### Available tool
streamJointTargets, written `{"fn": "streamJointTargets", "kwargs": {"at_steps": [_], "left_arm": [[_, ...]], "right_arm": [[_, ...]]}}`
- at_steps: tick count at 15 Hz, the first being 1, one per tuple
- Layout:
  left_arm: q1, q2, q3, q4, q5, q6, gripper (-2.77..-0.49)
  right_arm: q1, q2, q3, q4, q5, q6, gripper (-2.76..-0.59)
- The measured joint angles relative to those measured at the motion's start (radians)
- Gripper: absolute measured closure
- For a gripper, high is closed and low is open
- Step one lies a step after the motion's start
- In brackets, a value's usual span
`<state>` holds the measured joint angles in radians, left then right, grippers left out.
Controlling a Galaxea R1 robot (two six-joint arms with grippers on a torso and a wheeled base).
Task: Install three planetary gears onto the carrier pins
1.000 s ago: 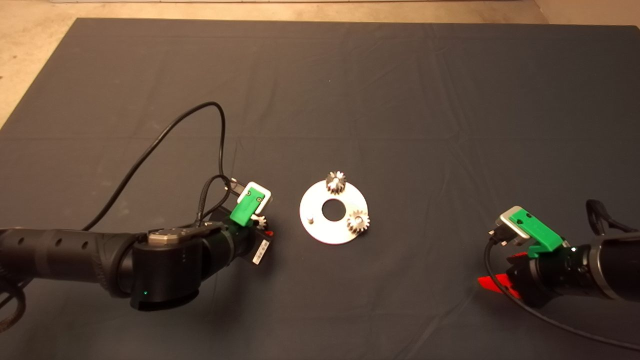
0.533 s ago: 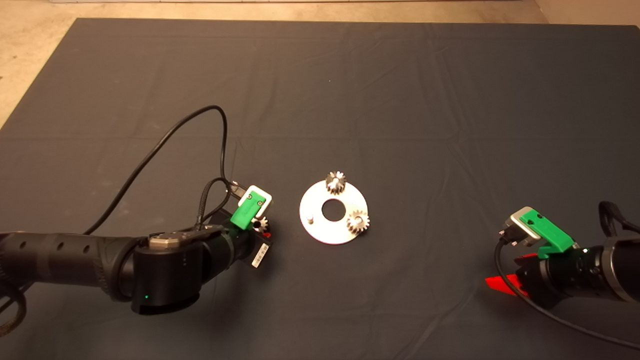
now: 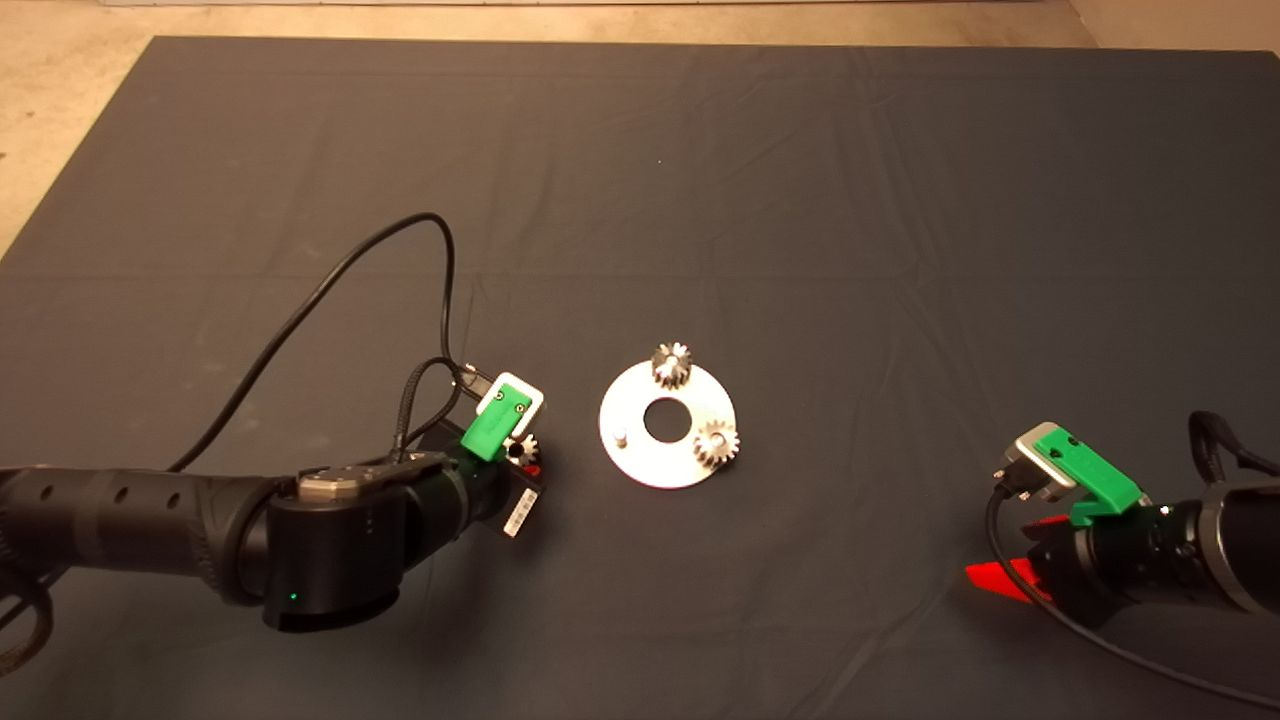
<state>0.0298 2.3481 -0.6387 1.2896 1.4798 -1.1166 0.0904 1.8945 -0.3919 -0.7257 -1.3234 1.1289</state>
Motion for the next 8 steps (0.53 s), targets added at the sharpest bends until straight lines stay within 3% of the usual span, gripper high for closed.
{"fn": "streamJointTargets", "kwargs": {"at_steps": [5,8], "left_arm": [[0.0,0.0,0.0,0.0,-0.001,0.0,-0.88],[0.0,-0.002,0.0,0.003,-0.004,0.019,-0.83]], "right_arm": [[-0.002,0.0,0.0,0.0,0.001,0.0,-1.92],[-0.02,0.0,0.0,0.0,0.0,-0.002,-1.92]]}}
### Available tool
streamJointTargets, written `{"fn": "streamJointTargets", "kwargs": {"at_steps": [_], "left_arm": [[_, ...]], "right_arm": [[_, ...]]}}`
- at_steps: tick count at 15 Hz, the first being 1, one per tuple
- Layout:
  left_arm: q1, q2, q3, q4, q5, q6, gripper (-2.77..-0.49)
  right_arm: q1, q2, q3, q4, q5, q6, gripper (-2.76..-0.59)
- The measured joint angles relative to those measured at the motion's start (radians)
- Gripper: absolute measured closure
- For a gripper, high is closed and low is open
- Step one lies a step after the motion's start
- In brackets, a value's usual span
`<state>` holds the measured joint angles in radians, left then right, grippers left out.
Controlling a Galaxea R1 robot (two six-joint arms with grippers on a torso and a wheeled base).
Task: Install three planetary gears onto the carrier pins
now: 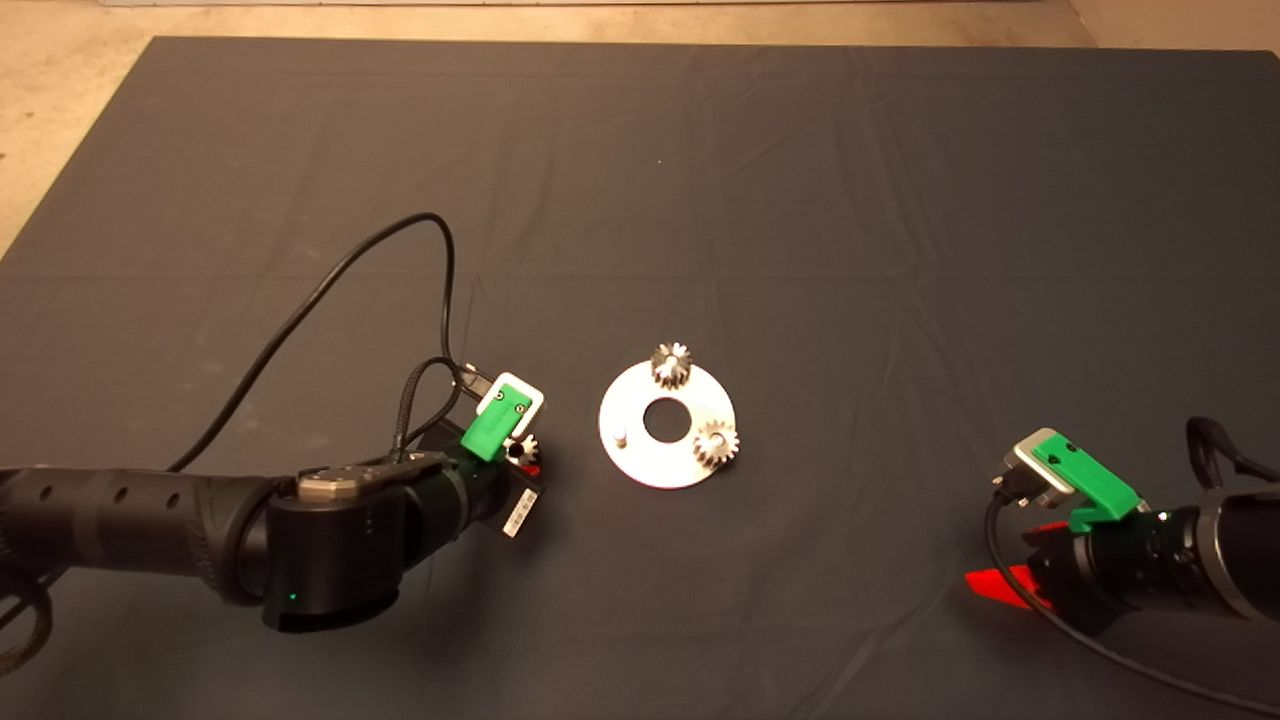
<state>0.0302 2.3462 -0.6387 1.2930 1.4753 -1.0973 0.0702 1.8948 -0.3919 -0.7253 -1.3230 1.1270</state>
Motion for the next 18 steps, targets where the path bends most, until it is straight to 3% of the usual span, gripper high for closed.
{"fn": "streamJointTargets", "kwargs": {"at_steps": [5,6,8,11,15,18], "left_arm": [[0.003,0.0,0.007,0.006,0.002,0.032,-0.74],[0.007,0.0,0.017,0.004,0.008,0.038,-0.73],[0.016,-0.001,0.052,-0.002,0.044,0.047,-0.72],[0.013,0.0,0.098,-0.002,0.051,0.057,-0.72],[-0.027,0.026,0.117,-0.006,0.052,0.06,-0.72],[-0.048,0.084,0.117,-0.014,0.055,0.06,-0.7]], "right_arm": [[-0.009,-0.003,0.0,0.0,0.001,0.0,-1.92],[-0.012,-0.003,0.0,0.0,0.0,0.0,-1.92],[-0.016,-0.003,0.0,0.0,0.0,-0.004,-1.92],[-0.016,-0.003,0.0,0.0,0.0,-0.011,-1.92],[-0.017,-0.003,0.0,0.0,0.0,-0.012,-1.92],[-0.017,-0.003,0.0,0.0,0.0,-0.012,-1.92]]}}
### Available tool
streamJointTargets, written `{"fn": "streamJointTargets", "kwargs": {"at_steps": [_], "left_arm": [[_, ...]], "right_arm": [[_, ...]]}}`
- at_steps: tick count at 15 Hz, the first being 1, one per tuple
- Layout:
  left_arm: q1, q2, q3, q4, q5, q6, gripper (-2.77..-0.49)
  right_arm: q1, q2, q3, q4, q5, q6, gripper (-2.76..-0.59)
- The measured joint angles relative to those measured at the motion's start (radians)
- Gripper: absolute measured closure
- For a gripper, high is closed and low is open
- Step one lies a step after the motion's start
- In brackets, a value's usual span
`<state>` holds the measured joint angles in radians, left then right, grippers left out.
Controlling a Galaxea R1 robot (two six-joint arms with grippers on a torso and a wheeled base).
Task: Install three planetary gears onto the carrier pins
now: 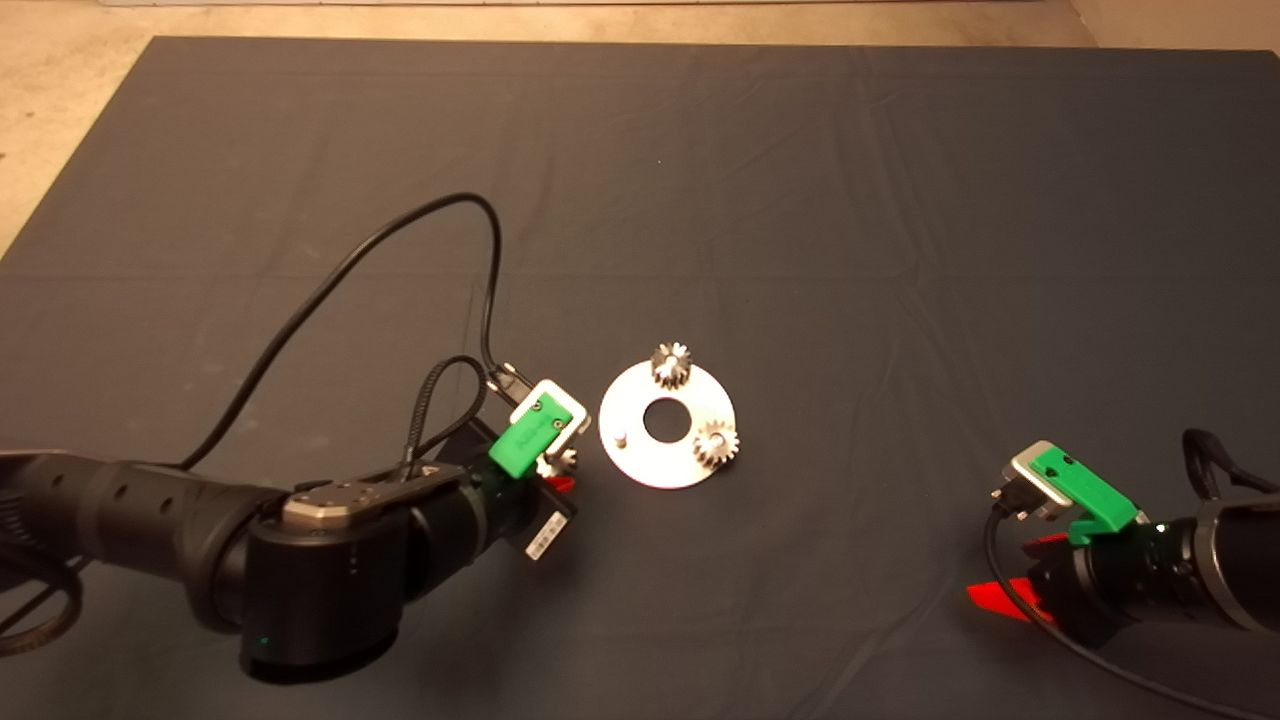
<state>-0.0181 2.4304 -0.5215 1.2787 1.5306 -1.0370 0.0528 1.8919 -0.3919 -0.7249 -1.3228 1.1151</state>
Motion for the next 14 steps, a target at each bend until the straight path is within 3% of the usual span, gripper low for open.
{"fn": "streamJointTargets", "kwargs": {"at_steps": [6,9,14], "left_arm": [[-0.013,0.048,-0.003,-0.019,0.001,0.0,-0.7],[-0.028,0.083,-0.035,-0.019,0.001,0.002,-0.7],[-0.03,0.107,-0.082,-0.021,0.003,0.003,-0.7]], "right_arm": [[0.0,0.0,0.0,0.0,0.0,-0.001,-1.92],[0.0,0.0,0.0,0.0,-0.001,-0.003,-1.92],[0.0,0.0,0.0,0.0,0.0,-0.01,-1.92]]}}
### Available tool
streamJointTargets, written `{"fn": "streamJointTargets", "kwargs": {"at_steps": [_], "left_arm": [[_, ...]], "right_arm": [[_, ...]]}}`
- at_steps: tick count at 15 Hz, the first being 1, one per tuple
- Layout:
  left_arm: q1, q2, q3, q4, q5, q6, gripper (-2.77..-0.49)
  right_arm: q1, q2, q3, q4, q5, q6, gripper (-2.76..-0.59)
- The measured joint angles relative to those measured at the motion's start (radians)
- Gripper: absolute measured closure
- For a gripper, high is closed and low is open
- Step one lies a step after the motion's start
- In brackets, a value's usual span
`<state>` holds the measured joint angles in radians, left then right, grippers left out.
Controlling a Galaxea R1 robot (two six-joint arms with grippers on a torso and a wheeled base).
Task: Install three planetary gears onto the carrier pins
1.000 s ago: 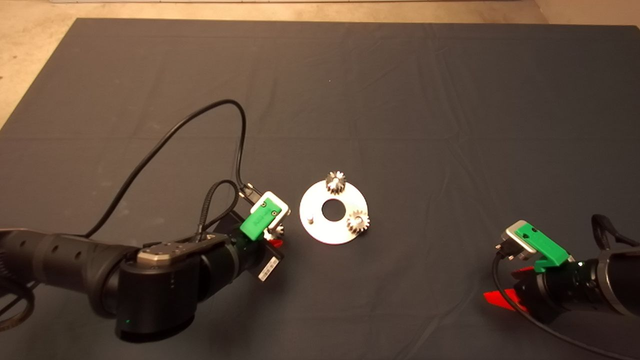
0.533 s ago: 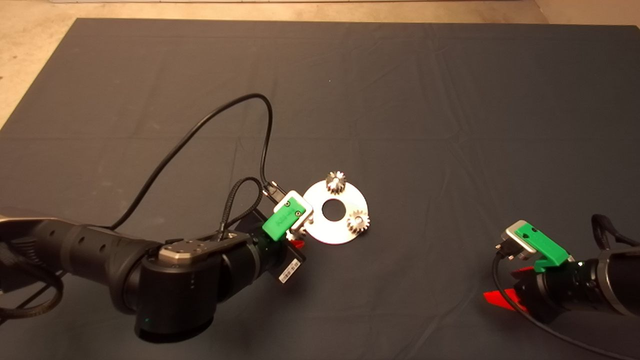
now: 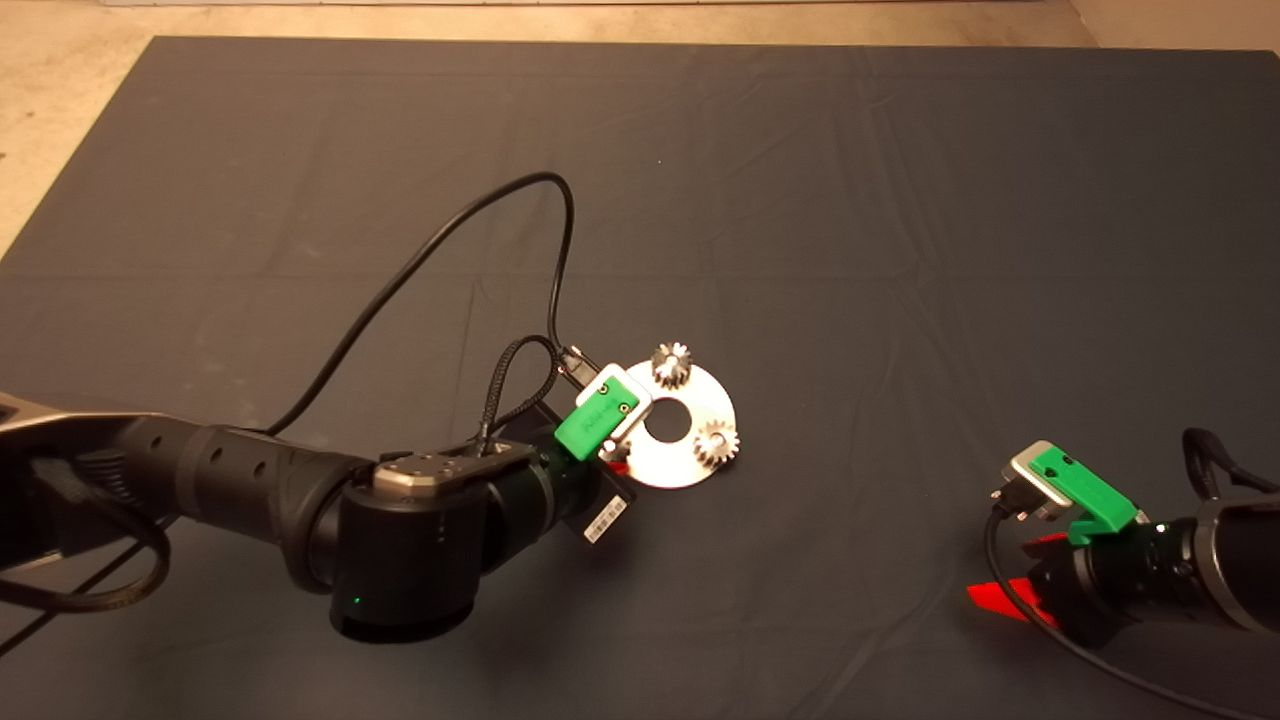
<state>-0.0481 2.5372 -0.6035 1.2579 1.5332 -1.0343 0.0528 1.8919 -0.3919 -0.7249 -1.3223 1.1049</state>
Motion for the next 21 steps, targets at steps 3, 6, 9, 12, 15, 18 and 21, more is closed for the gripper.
{"fn": "streamJointTargets", "kwargs": {"at_steps": [3,6,9,12,15,18,21], "left_arm": [[0.0,0.014,-0.019,0.0,0.0,0.0,-0.7],[0.0,0.021,-0.031,0.0,0.0,0.0,-0.7],[0.0,0.035,-0.042,0.0,0.001,0.0,-0.7],[0.0,0.052,-0.058,0.0,0.001,0.0,-0.7],[0.0,0.062,-0.068,0.002,0.001,0.0,-0.7],[0.0,0.062,-0.07,0.003,-0.002,0.0,-0.7],[-0.002,0.062,-0.075,0.003,-0.003,0.004,-0.7]], "right_arm": [[0.0,-0.001,0.0,0.0,0.0,-0.001,-1.92],[0.0,-0.015,0.0,0.0,0.0,-0.001,-1.92],[0.0,-0.022,0.0,0.0,0.0,-0.005,-1.92],[0.0,-0.022,0.0,0.0,0.0,-0.005,-1.92],[0.0,-0.022,0.0,0.0,0.0,-0.005,-1.92],[0.0,-0.022,0.0,0.0,0.0,-0.005,-1.92],[0.0,-0.022,0.0,0.0,0.0,-0.005,-1.92]]}}
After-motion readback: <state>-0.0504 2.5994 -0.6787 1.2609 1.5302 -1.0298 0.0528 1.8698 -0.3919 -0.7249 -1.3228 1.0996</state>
